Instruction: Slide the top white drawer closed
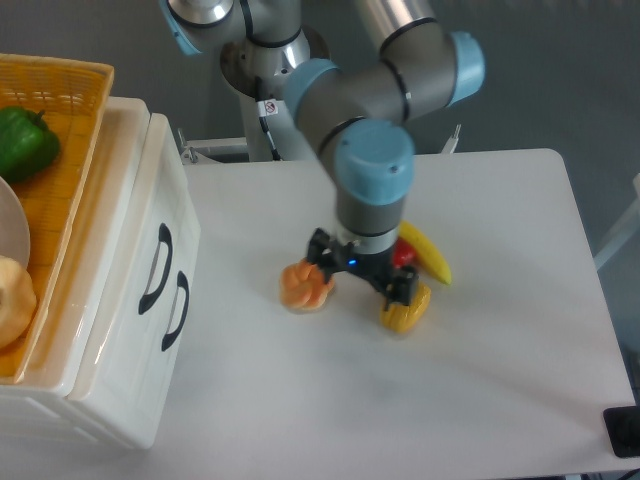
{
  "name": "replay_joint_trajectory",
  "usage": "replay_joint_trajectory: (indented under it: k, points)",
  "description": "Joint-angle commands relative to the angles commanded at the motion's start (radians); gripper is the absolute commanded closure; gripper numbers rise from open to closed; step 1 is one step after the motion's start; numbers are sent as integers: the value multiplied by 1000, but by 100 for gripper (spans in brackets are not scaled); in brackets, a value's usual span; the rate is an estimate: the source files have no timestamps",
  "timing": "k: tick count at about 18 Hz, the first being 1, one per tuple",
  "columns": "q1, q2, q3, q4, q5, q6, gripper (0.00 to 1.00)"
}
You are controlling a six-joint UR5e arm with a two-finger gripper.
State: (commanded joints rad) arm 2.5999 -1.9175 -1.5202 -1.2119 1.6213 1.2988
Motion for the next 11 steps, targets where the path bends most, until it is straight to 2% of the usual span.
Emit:
replay_joint_trajectory:
  k: [6, 8, 11]
  points:
    - [141, 38, 14, -5, 8, 187, 0]
    - [166, 41, 14, -12, 6, 243, 0]
    - [180, 55, 9, -12, 6, 252, 0]
